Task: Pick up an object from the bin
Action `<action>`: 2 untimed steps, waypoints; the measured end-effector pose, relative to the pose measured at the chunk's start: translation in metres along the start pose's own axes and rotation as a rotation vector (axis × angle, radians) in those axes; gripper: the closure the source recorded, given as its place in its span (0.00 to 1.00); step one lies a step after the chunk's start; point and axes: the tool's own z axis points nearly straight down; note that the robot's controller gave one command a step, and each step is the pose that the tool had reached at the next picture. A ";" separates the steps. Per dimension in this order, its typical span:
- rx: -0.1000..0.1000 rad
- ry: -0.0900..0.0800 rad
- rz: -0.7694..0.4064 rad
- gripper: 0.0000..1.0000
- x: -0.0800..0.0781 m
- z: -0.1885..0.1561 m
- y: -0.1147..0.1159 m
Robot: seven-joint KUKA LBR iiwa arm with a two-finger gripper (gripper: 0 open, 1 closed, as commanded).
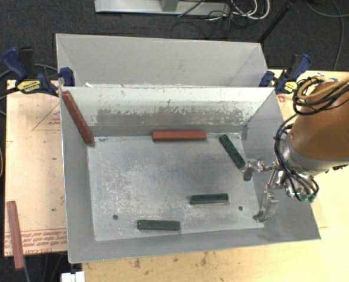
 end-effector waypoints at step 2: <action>0.002 -0.009 -0.150 1.00 -0.029 0.116 0.062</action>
Offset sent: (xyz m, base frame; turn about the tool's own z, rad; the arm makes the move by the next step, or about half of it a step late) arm 0.0273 0.0614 -0.1164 -0.1492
